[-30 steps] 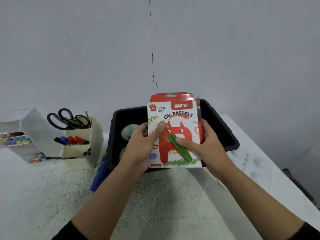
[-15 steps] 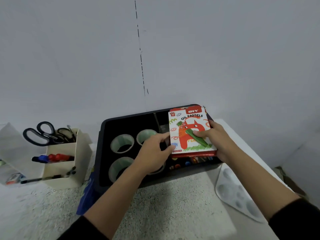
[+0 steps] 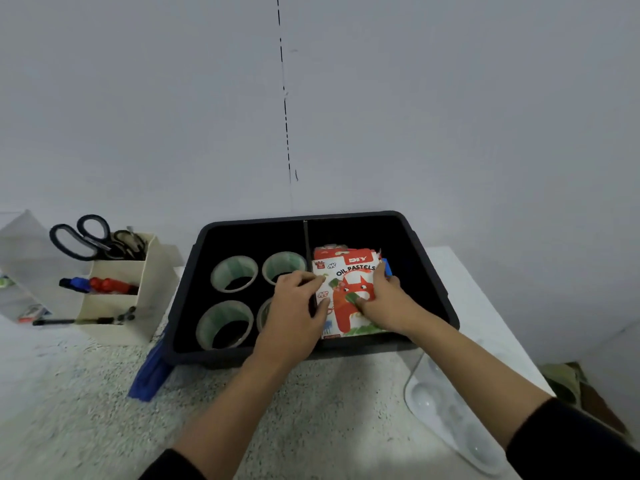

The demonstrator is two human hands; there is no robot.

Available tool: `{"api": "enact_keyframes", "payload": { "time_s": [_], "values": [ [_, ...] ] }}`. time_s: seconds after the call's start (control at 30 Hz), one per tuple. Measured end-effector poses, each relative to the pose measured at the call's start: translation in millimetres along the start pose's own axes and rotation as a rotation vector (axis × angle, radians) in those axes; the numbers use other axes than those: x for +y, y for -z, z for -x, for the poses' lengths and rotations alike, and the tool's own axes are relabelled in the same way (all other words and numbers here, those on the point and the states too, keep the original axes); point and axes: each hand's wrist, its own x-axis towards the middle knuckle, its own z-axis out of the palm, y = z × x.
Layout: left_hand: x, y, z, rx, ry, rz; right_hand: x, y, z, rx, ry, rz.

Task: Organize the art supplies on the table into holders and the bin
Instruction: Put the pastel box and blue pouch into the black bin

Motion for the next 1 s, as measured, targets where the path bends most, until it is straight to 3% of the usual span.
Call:
{"api": "enact_keyframes", "payload": {
  "time_s": [0.27, 0.43, 0.6, 0.73, 0.9, 1.0],
  "values": [
    [-1, -6, -3, -0.096, 0.019, -0.081, 12, -4, -5, -0.008, 0.095, 0.111],
    [-2, -3, 3, 0.067, -0.035, -0.035, 15, -7, 3, 0.117, 0.187, 0.195],
    [4, 24, 15, 0.22, -0.096, 0.246, 3, -18, 25, 0.263, 0.358, 0.389],
    [-11, 71, 44, 0.392, -0.094, 0.238, -23, -29, 48, 0.343, 0.484, 0.316],
    [-75, 124, 88, 0.615, 0.143, 0.161, -56, -57, 54, 0.396, 0.558, 0.104],
    [-116, 128, 112, 0.521, 0.326, 0.128, -69, -79, 49, 0.501, 0.517, 0.09]
  ]
}}
